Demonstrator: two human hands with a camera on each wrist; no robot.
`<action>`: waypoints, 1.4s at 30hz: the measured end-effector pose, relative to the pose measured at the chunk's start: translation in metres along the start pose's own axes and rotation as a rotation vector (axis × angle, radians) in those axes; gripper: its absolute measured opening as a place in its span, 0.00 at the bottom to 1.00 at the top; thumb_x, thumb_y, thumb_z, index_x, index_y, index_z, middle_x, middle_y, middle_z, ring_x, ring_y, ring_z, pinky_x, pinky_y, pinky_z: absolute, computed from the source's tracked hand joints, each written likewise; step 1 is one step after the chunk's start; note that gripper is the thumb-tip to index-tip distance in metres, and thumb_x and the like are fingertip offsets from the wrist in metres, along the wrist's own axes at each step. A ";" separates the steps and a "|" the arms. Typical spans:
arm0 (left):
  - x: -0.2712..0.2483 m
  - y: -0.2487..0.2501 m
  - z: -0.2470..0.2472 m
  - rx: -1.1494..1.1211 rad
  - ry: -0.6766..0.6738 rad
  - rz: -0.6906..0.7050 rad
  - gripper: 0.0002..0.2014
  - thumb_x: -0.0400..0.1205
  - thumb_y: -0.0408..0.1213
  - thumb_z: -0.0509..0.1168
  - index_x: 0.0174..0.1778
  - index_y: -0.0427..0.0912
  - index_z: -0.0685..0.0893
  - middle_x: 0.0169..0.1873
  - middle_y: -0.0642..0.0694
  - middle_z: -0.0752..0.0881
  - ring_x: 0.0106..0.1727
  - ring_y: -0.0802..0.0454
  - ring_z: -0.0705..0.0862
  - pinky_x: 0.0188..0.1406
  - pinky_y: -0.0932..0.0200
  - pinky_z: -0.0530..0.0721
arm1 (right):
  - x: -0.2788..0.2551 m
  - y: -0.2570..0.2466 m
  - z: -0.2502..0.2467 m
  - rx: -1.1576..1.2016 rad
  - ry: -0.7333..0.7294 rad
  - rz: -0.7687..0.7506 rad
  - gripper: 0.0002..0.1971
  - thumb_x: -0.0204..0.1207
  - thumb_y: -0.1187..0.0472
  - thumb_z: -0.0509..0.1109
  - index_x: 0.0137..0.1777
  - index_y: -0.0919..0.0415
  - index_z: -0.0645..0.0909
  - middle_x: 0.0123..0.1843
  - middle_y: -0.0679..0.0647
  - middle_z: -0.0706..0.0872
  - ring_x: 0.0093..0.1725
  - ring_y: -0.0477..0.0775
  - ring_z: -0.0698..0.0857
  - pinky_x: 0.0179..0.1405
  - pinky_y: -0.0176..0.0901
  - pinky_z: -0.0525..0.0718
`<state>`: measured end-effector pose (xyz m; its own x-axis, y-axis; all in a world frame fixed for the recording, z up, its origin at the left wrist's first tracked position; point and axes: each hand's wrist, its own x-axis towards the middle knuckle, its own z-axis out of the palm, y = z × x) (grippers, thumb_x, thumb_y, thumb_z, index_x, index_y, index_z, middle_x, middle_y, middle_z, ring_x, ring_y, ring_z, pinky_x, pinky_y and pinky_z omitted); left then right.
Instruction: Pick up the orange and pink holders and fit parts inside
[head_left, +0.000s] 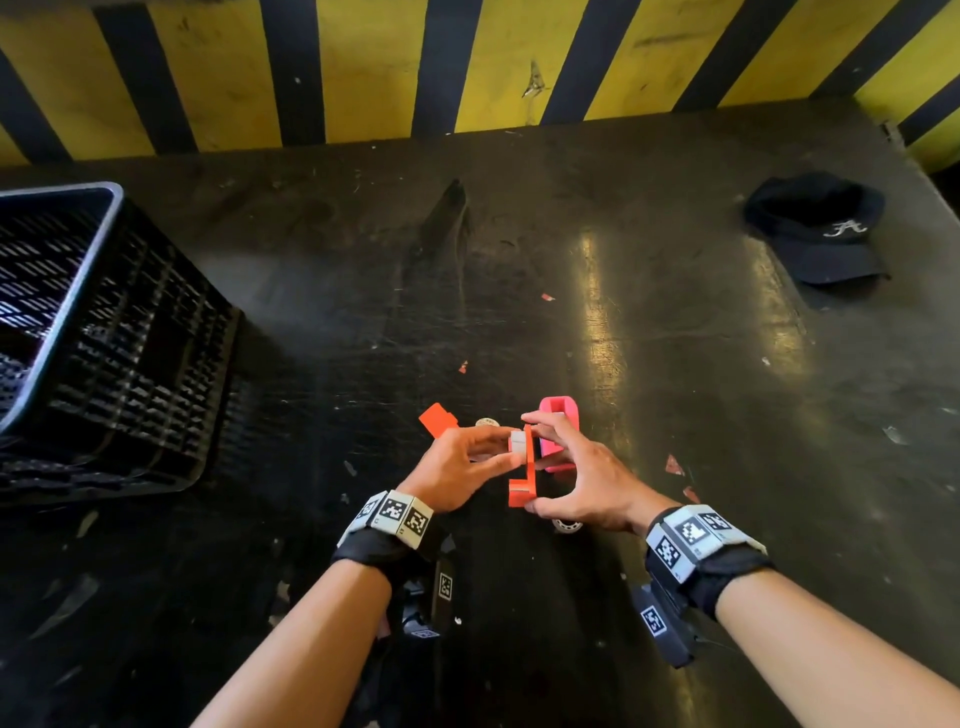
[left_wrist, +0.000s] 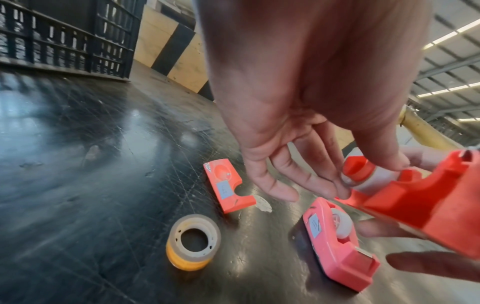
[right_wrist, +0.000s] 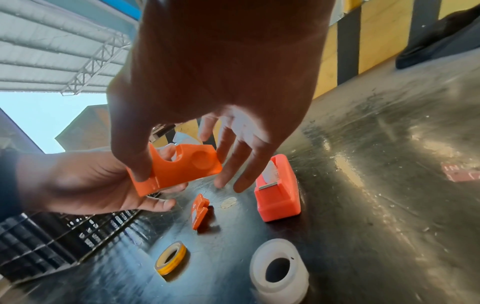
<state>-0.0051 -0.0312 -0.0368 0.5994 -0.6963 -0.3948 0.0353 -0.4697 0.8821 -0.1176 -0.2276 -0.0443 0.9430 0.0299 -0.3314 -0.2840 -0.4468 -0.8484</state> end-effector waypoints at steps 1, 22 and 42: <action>0.001 -0.001 0.000 0.012 0.003 -0.015 0.23 0.82 0.42 0.74 0.75 0.49 0.82 0.61 0.50 0.92 0.63 0.60 0.90 0.63 0.59 0.88 | 0.001 0.000 -0.001 -0.011 -0.007 -0.006 0.46 0.67 0.53 0.87 0.80 0.35 0.64 0.78 0.43 0.75 0.66 0.45 0.86 0.55 0.26 0.78; 0.047 -0.049 -0.042 0.617 0.255 -0.309 0.53 0.70 0.57 0.81 0.87 0.46 0.61 0.80 0.41 0.76 0.81 0.38 0.73 0.79 0.39 0.75 | 0.052 -0.002 -0.022 0.070 0.000 0.095 0.40 0.68 0.61 0.86 0.77 0.43 0.70 0.72 0.50 0.79 0.61 0.51 0.90 0.59 0.45 0.88; 0.036 -0.031 0.006 0.502 0.191 -0.165 0.51 0.70 0.52 0.83 0.86 0.45 0.64 0.79 0.44 0.77 0.81 0.43 0.75 0.80 0.46 0.75 | 0.019 -0.008 -0.029 0.052 0.036 0.137 0.40 0.63 0.51 0.84 0.74 0.35 0.70 0.73 0.48 0.81 0.64 0.51 0.88 0.69 0.59 0.87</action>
<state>0.0109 -0.0450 -0.0798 0.7538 -0.5031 -0.4227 -0.2160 -0.7972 0.5637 -0.0924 -0.2499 -0.0319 0.9001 -0.0612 -0.4314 -0.4184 -0.3976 -0.8166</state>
